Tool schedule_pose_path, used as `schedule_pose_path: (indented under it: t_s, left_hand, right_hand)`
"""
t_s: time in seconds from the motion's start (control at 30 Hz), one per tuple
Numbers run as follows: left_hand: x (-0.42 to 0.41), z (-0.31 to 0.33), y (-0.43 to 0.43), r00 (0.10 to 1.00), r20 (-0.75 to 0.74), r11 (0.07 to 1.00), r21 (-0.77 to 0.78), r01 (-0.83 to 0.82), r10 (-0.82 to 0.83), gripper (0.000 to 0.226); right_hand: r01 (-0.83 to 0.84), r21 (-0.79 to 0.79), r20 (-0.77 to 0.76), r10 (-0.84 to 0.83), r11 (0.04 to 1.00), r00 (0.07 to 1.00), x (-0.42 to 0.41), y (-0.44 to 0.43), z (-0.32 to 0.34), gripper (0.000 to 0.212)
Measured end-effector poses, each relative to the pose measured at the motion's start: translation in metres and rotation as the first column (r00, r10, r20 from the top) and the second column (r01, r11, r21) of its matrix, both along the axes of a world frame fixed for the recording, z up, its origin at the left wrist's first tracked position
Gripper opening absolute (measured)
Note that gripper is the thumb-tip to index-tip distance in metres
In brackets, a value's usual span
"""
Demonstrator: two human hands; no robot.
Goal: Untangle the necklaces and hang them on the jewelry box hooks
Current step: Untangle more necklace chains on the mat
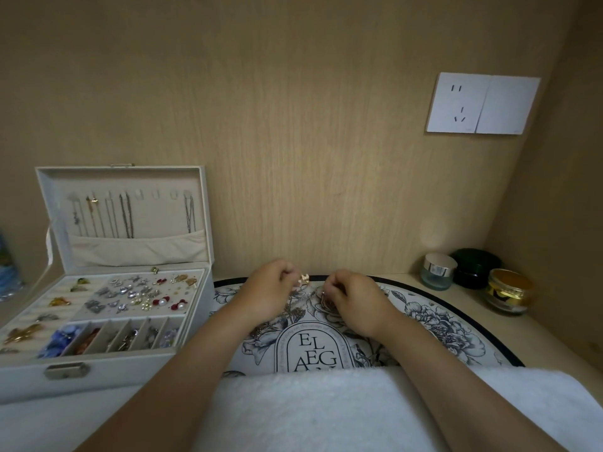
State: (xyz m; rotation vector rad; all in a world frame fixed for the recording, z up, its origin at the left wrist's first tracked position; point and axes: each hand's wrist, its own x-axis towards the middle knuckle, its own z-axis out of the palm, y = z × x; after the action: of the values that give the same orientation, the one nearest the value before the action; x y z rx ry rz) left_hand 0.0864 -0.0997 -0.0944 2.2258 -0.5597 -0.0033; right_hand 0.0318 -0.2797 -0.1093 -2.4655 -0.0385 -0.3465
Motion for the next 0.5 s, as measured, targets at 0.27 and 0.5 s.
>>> schedule_pose_path:
  t_s: [0.27, 0.5]
  left_hand:
    - [0.004, 0.024, -0.002, 0.941, -0.339, 0.725, -0.644, -0.244, 0.015, 0.022]
    - [0.004, 0.039, 0.006, 0.951, -0.303, 0.626, -0.73, -0.275, 0.065, 0.023]
  right_hand:
    - [0.052, 0.271, -0.048, -0.041, 0.961, 0.998, 0.0, -0.005, 0.008, 0.023]
    - [0.191, 0.048, -0.115, -0.184, 0.981, 0.976, -0.002, -0.02, 0.014, 0.024]
